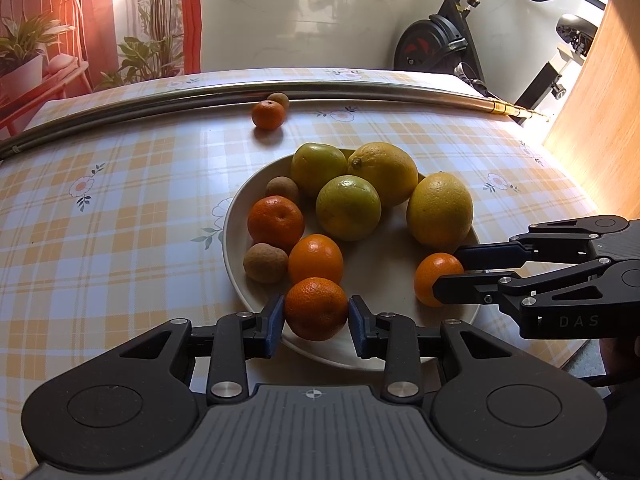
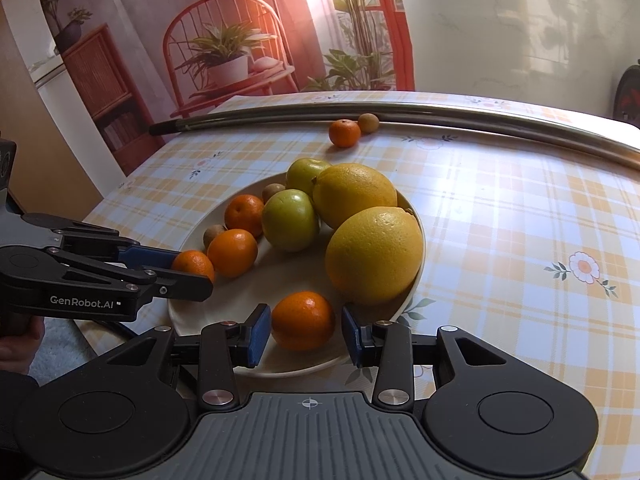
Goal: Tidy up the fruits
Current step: 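Lower the mandarin onto the plate and open the right tool while the left releases its mandarin, then withdraw both open tools toward the last mandarin and kiwi by the rail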
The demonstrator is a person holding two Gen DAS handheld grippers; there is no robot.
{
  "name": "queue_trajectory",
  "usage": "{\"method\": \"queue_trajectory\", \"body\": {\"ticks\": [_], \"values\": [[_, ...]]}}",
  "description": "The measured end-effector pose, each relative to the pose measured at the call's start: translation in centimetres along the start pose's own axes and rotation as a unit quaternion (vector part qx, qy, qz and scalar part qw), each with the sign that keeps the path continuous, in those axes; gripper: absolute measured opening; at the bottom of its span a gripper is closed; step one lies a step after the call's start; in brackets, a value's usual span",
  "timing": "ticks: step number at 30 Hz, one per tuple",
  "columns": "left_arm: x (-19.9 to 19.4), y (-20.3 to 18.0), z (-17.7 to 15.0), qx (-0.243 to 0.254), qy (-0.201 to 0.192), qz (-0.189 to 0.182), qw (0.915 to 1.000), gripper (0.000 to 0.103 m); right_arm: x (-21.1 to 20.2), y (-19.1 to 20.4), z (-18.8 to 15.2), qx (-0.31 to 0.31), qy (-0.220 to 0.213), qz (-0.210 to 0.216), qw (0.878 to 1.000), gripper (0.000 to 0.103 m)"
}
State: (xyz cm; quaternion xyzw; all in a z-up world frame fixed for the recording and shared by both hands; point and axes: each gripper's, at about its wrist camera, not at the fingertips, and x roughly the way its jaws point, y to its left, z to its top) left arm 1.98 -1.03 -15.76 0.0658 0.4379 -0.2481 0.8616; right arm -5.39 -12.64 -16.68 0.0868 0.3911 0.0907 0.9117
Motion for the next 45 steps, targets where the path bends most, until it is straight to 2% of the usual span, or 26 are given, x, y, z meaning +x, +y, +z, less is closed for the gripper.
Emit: {"method": "queue_trajectory", "body": {"ticks": [5,10,17,20,24,35,41,45], "values": [[0.0,0.0,0.0,0.000,-0.001,-0.002,1.0000,0.038,0.0,0.0,0.0,0.000,0.000,-0.001,1.000,0.036],[-0.2,-0.3,0.0,0.010,-0.008,-0.011,0.9998,0.059,-0.2,0.0,0.0,-0.002,-0.005,0.000,1.000,0.036],[-1.0,0.6,0.2,-0.006,-0.035,-0.008,0.9993,0.062,-1.3,-0.2,0.9,-0.008,-0.032,0.010,0.999,0.036],[-1.7,1.2,0.8,-0.016,-0.057,-0.004,0.9982,0.069,-1.8,-0.4,1.7,-0.011,-0.045,0.009,0.999,0.036],[-2.4,2.0,2.1,-0.027,-0.082,0.008,0.9963,0.069,-2.5,-1.0,3.3,-0.015,-0.064,0.001,0.998,0.036],[-4.2,4.4,7.4,-0.037,-0.135,0.033,0.9897,0.069,-2.4,-3.0,8.6,-0.037,-0.099,-0.055,0.993,0.036],[-4.6,5.4,9.7,-0.033,-0.162,0.052,0.9848,0.069,-1.0,-3.6,11.2,-0.038,-0.108,-0.058,0.992,0.036],[-4.0,6.2,10.3,-0.034,-0.167,0.064,0.9833,0.069,1.1,-4.1,12.9,-0.024,-0.101,-0.053,0.993,0.036]]}}
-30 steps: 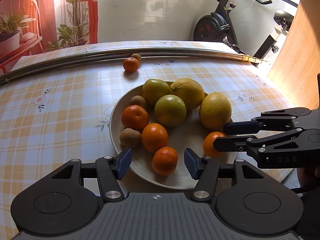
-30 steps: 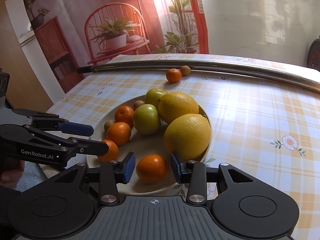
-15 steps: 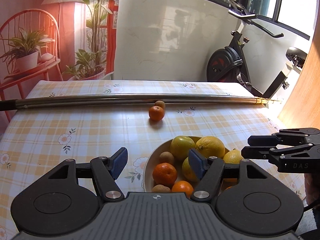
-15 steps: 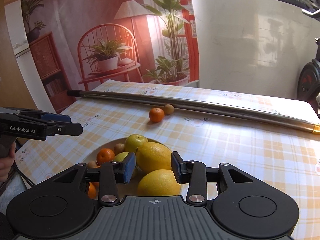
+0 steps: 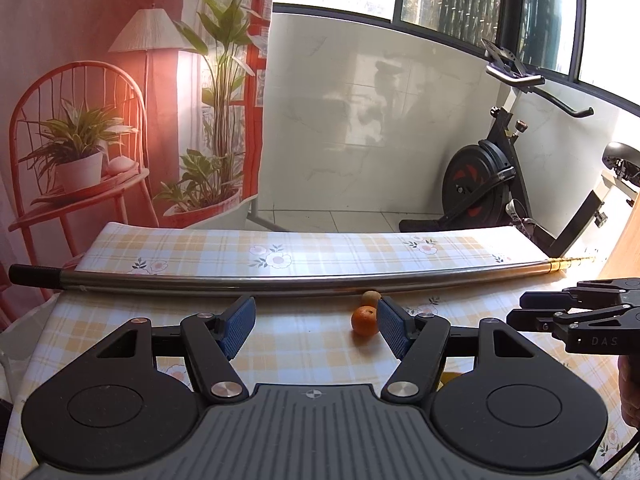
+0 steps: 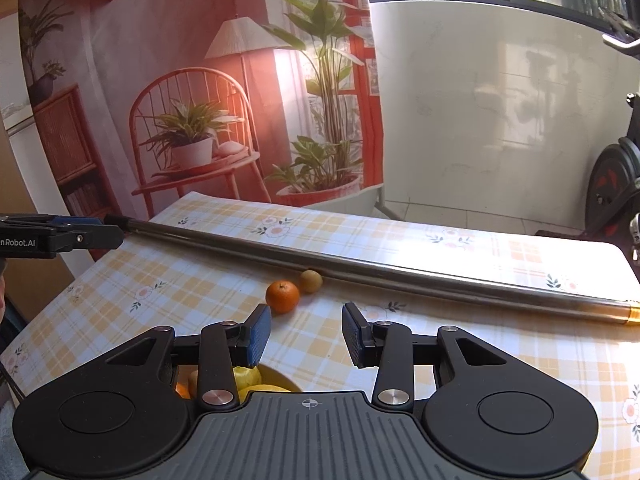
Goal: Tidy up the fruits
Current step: 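Withdraw both open tools toward the last mandarin and kiwi by the rail, then close the right tool on the last mandarin and lift it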
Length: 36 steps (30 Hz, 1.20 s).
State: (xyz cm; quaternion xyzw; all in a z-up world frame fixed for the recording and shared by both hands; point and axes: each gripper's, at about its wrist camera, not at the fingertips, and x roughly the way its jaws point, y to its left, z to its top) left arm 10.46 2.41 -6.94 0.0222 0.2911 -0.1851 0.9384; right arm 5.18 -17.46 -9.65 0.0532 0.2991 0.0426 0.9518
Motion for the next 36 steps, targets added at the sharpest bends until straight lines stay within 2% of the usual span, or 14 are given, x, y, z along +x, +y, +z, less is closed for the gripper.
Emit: {"method": "queue_trajectory", "body": {"ticks": [8,15,22,28,36], "values": [[2.3,2.1,0.6,-0.014,0.001,0.019,0.9997,0.069,6.4,1.6,2.0,-0.016,0.037,0.001,0.999,0.036],[4.4,3.7,0.9,-0.032,0.006,0.024,0.9992,0.069,12.9,3.9,3.6,-0.051,0.093,0.006,0.994,0.036],[6.1,4.7,0.5,-0.046,0.023,0.020,0.9985,0.069,18.0,4.4,3.5,-0.047,0.150,0.000,0.988,0.036],[7.2,5.4,0.4,-0.054,0.036,0.017,0.9978,0.069,19.9,4.1,3.1,-0.041,0.177,-0.005,0.983,0.036],[8.9,4.8,0.7,-0.052,0.056,-0.003,0.9971,0.069,18.0,2.6,2.8,-0.019,0.159,0.006,0.987,0.034]]}}
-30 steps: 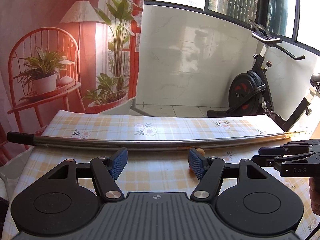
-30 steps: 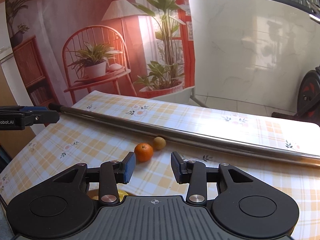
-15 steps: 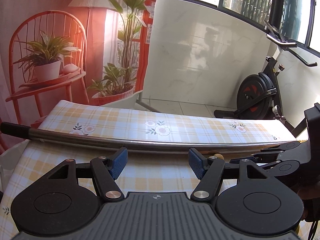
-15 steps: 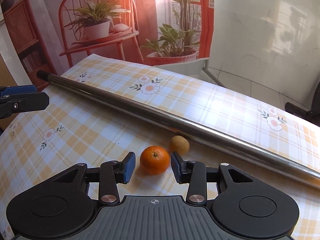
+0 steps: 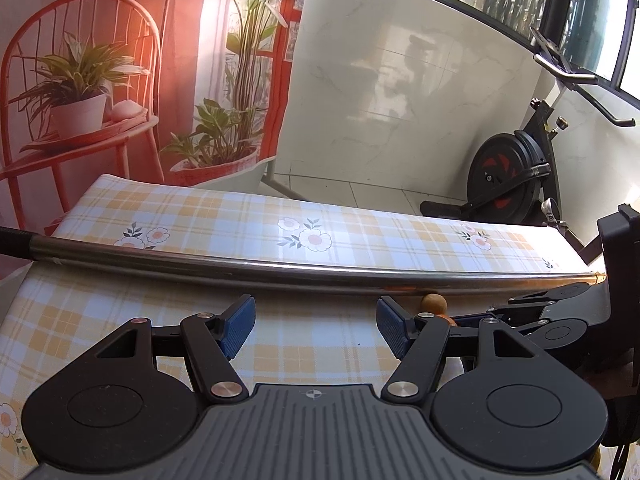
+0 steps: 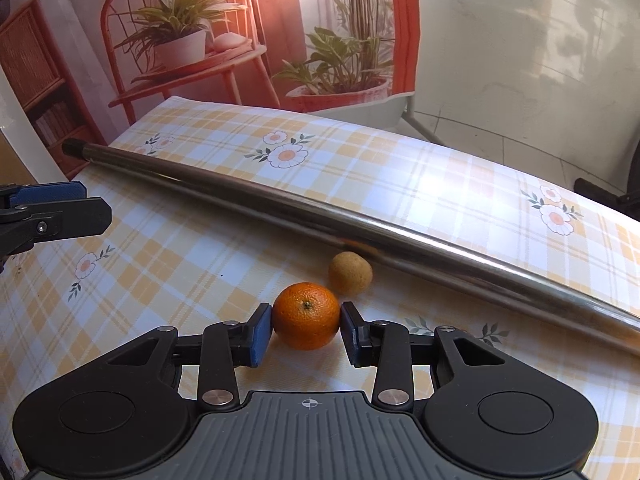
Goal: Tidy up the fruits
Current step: 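Close the right tool on the last mandarin and lift it, then close the left tool on the brown kiwi while the right holds the mandarin up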
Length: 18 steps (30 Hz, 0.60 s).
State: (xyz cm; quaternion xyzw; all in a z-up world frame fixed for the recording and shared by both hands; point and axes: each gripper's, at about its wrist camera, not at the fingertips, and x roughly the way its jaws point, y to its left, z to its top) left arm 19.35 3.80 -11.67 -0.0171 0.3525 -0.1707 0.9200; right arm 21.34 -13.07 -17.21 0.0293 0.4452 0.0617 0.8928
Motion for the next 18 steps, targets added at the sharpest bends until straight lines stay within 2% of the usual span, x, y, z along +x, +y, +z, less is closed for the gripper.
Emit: {"method": "queue_trajectory", "body": {"ticks": [10,12,18], "values": [[5.2,-5.0,0.1,0.033,0.038,-0.074,0.9960,0.065,-4.7,-4.3,-3.5,0.035,-0.046,-0.037,0.998,0.034],[6.6,-6.3,0.0,0.048,0.044,-0.078,0.9948,0.059,-5.4,-5.2,-4.3,0.052,-0.053,-0.040,0.996,0.034],[10.3,-8.2,-0.1,0.070,0.070,-0.075,0.9923,0.054,-6.5,-6.9,-6.1,0.081,-0.067,-0.044,0.993,0.034]]}}
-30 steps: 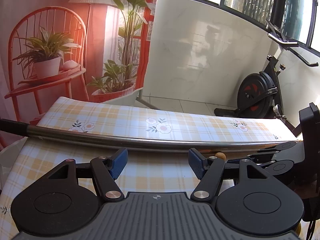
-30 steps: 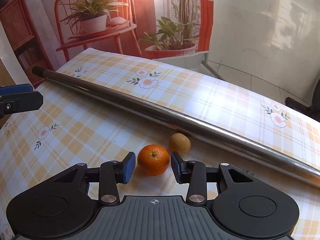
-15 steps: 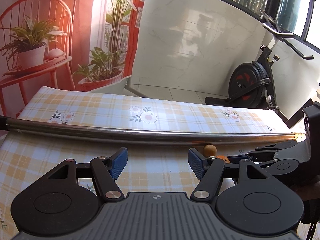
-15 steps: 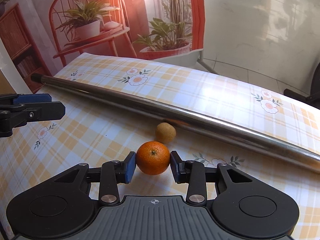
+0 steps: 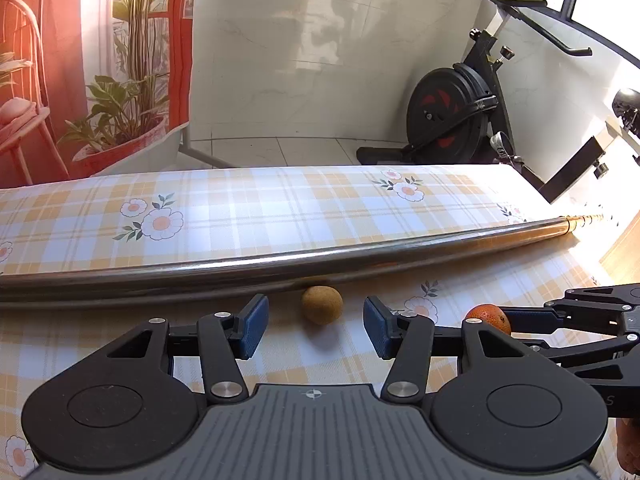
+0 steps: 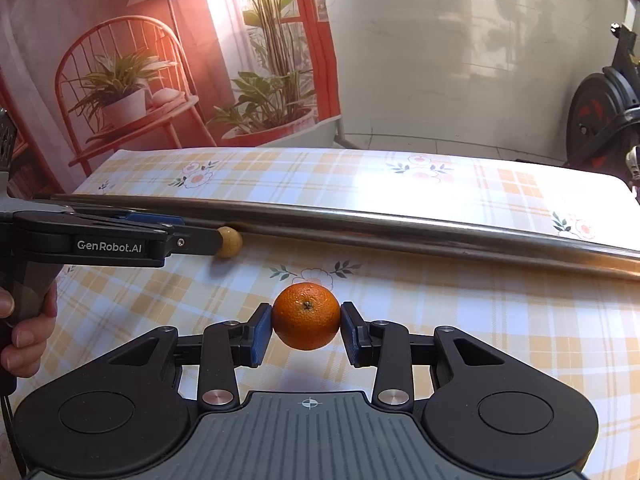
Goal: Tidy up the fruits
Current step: 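Close the left tool on the brown kiwi while the right holds the mandarin up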
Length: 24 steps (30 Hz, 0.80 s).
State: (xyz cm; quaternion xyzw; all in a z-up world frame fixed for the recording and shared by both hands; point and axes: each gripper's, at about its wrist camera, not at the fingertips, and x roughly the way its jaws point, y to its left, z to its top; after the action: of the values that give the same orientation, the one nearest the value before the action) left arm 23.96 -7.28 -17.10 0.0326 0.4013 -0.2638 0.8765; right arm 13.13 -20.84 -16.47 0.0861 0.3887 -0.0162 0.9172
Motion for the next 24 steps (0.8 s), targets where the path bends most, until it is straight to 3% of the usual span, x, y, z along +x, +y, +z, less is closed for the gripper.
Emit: {"method": "queue_trajectory", "body": {"ticks": [11,13,24], "values": [[2.6,-0.4,0.6,0.009,0.035,0.020,0.9992,0.040,-1.4,-1.6,-1.6,0.031,-0.016,0.005,0.999,0.034],[2.7,-0.6,0.6,0.011,0.036,0.023,0.9990,0.030,-1.6,-1.8,-1.6,0.035,-0.017,0.005,0.999,0.034],[-0.6,-1.0,0.2,0.023,0.017,0.030,0.9991,0.030,-3.7,-2.0,-2.3,0.056,-0.033,0.014,0.998,0.034]]}}
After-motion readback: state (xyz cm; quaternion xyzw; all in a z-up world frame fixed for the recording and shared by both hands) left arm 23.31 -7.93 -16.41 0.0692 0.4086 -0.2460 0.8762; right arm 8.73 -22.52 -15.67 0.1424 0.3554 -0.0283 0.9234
